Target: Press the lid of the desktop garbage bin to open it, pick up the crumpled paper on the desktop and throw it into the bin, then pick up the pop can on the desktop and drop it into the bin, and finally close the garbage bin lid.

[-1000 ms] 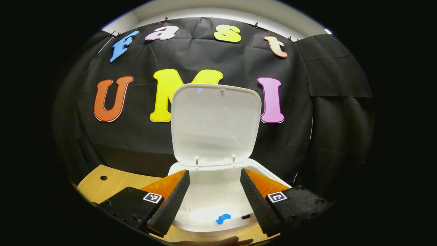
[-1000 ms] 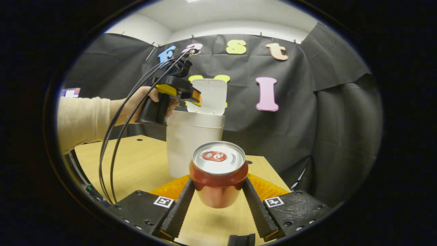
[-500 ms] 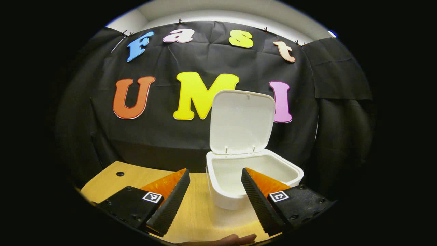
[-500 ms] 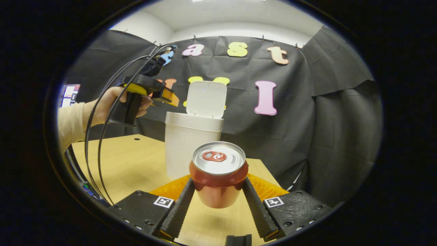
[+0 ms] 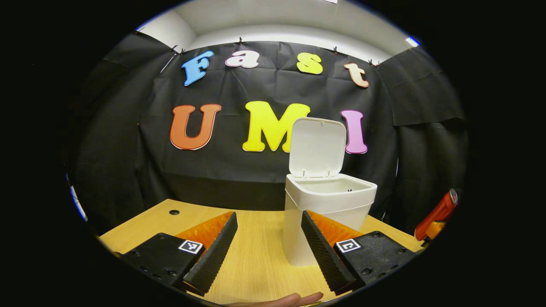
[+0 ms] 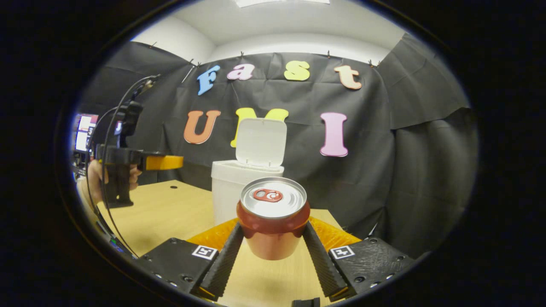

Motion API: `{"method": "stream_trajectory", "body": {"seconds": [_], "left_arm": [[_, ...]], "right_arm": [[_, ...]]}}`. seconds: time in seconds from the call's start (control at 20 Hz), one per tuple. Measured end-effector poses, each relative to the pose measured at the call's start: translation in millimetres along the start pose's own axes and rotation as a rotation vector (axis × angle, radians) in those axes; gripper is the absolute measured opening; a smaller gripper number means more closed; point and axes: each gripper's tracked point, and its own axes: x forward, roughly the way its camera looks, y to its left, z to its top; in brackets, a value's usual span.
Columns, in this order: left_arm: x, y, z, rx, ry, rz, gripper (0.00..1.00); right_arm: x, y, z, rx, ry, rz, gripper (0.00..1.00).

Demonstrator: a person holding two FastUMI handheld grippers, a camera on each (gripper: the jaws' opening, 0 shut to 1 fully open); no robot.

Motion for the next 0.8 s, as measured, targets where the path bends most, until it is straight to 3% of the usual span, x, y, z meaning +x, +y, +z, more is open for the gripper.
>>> {"method": "stream_trajectory", "body": {"seconds": [0.35, 0.55, 0.8], "left_arm": [[-42.8, 24.7, -33.5, -0.012, -0.011, 0.03, 0.98], [-57.4, 39.9, -47.4, -0.018, -0.008, 0.048, 0.98], [-74.6, 55.8, -49.7, -0.046, -0.04, 0.057, 0.98]], "right_arm": [[42.1, 11.9, 77.5, -0.039, -0.057, -0.009, 0.8], [89.1, 22.9, 122.5, -0.095, -0.082, -0.044, 0.8], [160.5, 66.1, 165.2, -0.073, -0.077, -0.022, 0.81]]}}
